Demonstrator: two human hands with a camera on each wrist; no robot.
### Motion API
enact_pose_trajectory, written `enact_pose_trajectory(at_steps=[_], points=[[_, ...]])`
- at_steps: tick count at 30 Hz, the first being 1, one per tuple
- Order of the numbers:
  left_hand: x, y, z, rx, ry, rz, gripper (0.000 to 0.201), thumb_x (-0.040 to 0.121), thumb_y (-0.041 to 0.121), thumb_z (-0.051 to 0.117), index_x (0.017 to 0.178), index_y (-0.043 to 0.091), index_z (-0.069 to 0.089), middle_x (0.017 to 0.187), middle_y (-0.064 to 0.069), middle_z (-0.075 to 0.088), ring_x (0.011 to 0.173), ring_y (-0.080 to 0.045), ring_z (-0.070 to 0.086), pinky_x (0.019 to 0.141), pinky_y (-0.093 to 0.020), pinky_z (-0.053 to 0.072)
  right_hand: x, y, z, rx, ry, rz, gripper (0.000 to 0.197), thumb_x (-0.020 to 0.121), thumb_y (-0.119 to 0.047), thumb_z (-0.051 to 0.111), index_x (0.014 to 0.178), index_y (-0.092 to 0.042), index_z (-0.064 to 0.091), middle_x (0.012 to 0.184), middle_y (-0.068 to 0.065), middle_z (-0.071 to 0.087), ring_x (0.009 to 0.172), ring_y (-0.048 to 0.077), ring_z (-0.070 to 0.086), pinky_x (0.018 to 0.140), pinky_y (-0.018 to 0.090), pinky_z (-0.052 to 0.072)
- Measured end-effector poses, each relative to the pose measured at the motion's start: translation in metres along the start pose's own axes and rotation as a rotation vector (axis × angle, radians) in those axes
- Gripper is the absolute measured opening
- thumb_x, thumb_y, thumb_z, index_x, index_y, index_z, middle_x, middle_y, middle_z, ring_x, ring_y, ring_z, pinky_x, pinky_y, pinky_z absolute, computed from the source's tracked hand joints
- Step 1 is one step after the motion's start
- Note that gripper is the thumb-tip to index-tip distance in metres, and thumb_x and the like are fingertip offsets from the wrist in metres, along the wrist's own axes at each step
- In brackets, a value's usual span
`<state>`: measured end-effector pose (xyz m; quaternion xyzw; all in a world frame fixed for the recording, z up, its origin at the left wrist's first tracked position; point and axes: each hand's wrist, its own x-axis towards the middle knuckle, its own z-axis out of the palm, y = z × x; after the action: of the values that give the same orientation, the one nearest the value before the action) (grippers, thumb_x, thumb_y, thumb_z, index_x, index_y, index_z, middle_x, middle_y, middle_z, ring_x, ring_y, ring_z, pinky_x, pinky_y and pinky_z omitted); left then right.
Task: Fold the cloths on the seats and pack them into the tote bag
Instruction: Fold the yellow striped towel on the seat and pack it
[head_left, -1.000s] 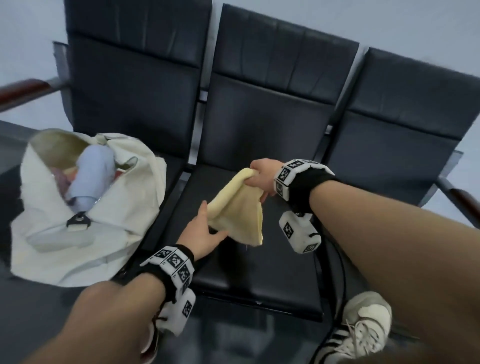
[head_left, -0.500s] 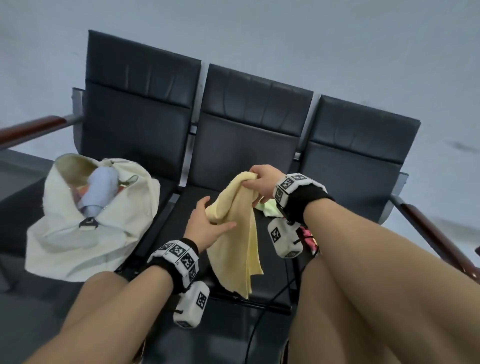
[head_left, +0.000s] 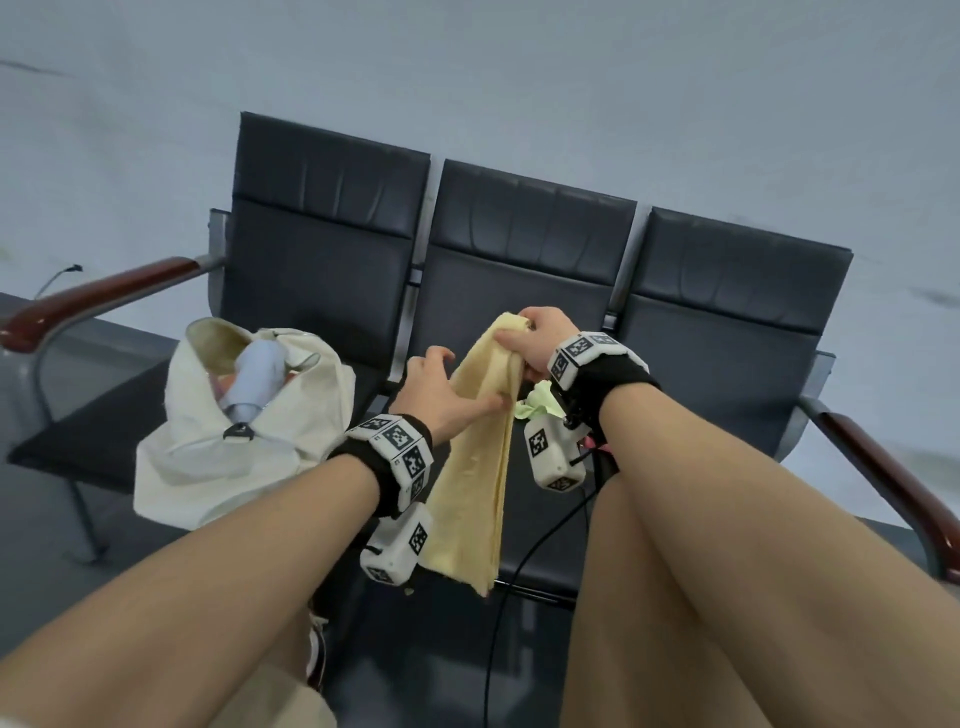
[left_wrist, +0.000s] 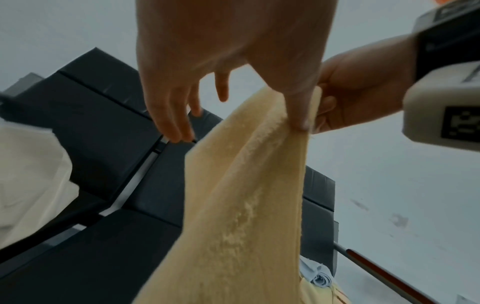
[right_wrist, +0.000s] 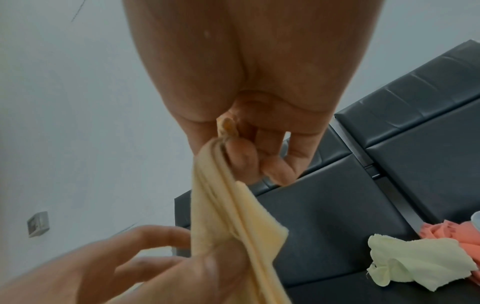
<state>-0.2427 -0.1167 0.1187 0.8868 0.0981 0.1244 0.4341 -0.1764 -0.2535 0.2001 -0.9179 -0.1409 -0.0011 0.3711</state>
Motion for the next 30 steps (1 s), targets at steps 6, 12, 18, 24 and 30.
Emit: enact_pose_trajectory(at_steps=[6,12,18,24,30], points=[[-0.001,0.002,0.000,-0.026,0.072,0.093,0.015,0.094,0.029,0.062,0.094,0.021,0.074,0.085,0.005,0.071,0.083,-0.015,0.067,0.082,-0.039,0.058,-0.006,0.000,-0.005,0.030,0.012,0.002,0.031,0.085,-0.040,0.071,0.100,-0.016,0.058,0.079,0.006,0.067,0.061,0.019,0.063,0.053,0.031,0.054],[0.008,0.004,-0.003,-0.129,0.128,0.001,0.018,0.099,0.022,0.048,0.103,0.015,0.064,0.097,-0.002,0.067,0.091,-0.021,0.063,0.085,-0.037,0.053,-0.018,0.006,-0.019,0.150,-0.008,0.028,0.028,0.080,-0.032,0.080,0.073,-0.014,0.060,0.065,0.004,0.062,0.054,0.018,0.059,0.060,0.032,0.055],[0.018,0.011,-0.010,-0.321,0.151,-0.190,0.026,0.102,0.021,0.041,0.120,0.009,0.056,0.116,-0.009,0.059,0.104,-0.028,0.058,0.088,-0.036,0.048,-0.016,0.006,-0.019,0.177,0.021,0.034,0.017,0.082,-0.020,0.076,0.078,-0.010,0.063,0.062,0.002,0.058,0.050,0.014,0.055,0.060,0.030,0.054],[0.022,0.002,-0.021,-0.418,0.062,-0.155,0.032,0.089,0.045,0.066,0.098,0.014,0.061,0.099,-0.003,0.064,0.093,-0.020,0.062,0.083,-0.037,0.049,-0.009,0.012,-0.017,0.093,0.153,0.099,0.018,0.081,-0.008,0.060,0.091,-0.005,0.075,0.084,0.017,0.074,0.073,0.029,0.073,0.071,0.041,0.062],[0.025,0.002,-0.041,-0.286,0.263,-0.021,0.020,0.097,0.025,0.054,0.081,0.015,0.061,0.079,-0.002,0.060,0.079,-0.022,0.055,0.071,-0.032,0.043,-0.004,0.014,-0.027,0.055,0.272,0.163,0.026,0.077,-0.035,0.076,0.064,-0.017,0.063,0.071,-0.001,0.062,0.068,0.016,0.060,0.065,0.025,0.046]])
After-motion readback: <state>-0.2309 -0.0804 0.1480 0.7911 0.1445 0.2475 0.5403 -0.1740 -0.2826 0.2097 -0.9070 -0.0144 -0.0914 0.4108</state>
